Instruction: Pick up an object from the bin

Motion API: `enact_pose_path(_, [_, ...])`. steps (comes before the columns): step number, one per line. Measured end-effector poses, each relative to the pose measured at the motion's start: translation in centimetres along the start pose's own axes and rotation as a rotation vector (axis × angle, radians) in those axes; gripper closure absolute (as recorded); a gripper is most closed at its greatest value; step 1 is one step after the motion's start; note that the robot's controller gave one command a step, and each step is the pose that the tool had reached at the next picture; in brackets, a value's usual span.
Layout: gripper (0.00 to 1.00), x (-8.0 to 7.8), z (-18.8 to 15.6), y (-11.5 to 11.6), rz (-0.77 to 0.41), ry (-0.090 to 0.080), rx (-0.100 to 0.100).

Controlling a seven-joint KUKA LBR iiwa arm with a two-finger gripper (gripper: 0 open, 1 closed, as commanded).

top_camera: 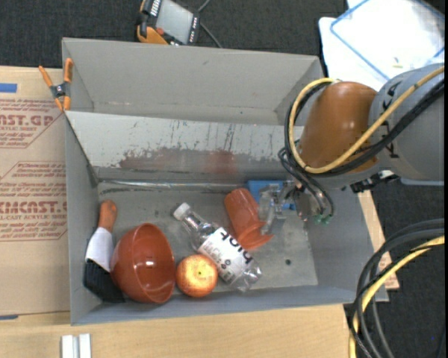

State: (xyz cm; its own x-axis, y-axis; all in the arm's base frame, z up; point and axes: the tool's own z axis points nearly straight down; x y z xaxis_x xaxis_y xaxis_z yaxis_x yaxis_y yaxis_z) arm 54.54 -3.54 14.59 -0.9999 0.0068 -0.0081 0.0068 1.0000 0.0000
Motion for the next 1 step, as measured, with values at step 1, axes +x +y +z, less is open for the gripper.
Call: enact_pose_path(1, [1.0, 0.35, 0.8, -2.47, 0.032, 0.0, 0.0])
